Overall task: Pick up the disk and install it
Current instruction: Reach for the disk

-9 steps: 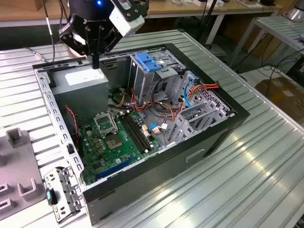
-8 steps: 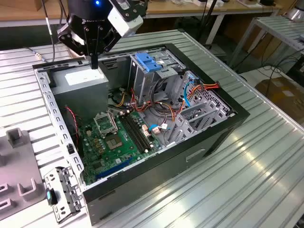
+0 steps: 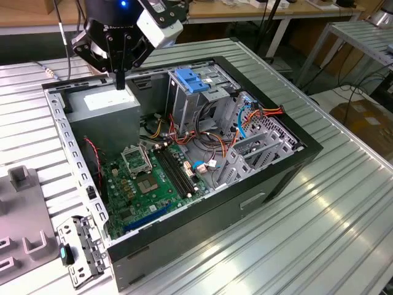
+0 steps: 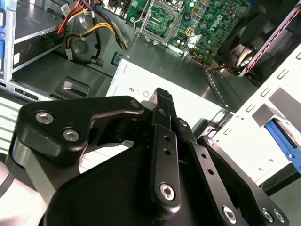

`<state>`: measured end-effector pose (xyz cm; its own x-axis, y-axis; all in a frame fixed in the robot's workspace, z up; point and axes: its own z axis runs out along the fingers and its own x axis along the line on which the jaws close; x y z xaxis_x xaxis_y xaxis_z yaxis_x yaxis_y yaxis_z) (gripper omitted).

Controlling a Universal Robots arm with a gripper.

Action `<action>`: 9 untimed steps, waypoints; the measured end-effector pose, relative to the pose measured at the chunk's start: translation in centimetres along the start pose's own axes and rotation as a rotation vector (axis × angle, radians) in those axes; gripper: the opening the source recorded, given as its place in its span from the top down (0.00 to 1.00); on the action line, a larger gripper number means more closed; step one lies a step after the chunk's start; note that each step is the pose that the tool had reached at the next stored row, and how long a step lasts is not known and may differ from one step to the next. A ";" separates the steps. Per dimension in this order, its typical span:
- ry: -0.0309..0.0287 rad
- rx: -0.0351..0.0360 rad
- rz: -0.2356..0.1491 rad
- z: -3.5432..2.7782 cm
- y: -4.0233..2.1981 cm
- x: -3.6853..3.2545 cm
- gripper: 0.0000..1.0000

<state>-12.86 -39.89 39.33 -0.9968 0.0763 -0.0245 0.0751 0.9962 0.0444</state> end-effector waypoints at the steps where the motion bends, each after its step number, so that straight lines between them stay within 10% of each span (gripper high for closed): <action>1: 0.0000 0.0000 0.000 0.00 0.00 0.04 0.89; 9: 0.0000 0.0000 0.000 -0.01 -0.03 0.44 0.89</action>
<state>-13.30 -39.89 39.33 -0.9968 0.0762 -0.0244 0.0751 0.9962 0.0444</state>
